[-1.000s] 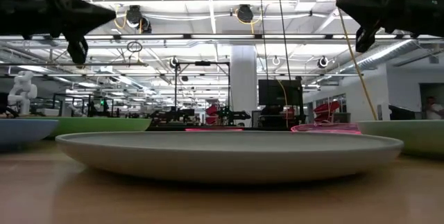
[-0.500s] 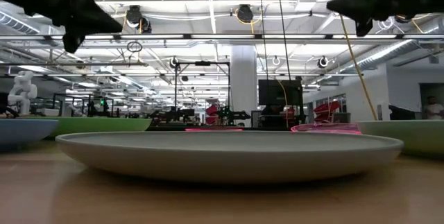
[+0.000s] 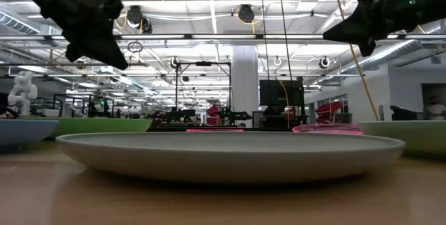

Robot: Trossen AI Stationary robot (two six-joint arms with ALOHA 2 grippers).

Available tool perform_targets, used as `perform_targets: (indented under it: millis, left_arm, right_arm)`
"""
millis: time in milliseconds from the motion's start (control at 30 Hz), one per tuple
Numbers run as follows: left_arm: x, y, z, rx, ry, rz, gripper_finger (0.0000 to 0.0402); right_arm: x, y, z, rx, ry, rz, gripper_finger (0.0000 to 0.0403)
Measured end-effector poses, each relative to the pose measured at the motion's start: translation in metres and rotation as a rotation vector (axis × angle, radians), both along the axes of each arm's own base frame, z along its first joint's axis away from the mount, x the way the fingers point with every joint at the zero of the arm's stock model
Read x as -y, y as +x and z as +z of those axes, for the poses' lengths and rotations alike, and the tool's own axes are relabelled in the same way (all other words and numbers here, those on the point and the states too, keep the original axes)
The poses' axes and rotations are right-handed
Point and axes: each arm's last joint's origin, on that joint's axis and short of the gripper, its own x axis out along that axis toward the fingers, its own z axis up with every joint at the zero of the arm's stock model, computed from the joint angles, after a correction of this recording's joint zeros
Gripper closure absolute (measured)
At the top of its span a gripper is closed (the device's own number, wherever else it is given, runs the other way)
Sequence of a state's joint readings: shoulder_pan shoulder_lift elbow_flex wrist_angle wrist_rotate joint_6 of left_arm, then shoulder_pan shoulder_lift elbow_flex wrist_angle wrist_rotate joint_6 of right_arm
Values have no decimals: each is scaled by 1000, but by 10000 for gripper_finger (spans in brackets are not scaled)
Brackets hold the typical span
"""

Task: Stack plastic plates
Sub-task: Stack the light green plate on top of the gray plate

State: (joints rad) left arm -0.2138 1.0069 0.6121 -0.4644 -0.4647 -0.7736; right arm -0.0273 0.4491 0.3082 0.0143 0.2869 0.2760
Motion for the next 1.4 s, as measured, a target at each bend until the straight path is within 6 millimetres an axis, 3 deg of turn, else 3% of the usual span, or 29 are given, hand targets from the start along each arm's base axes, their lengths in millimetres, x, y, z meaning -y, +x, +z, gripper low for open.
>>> perform_targets:
  millis: [300,467,933,1400]
  left_arm:
    - [4,42,1,-200,139,-158,378]
    - [6,52,-5,-350,163,-222,378]
    - [6,55,-18,-471,172,-245,373]
    - [-10,51,-19,-539,203,-170,276]
  right_arm:
    - [-3,8,-10,-81,48,12,392]
    - [-5,10,-17,-143,48,25,392]
    - [-5,11,-19,-173,27,31,392]
    - [-5,9,-22,-205,26,29,392]
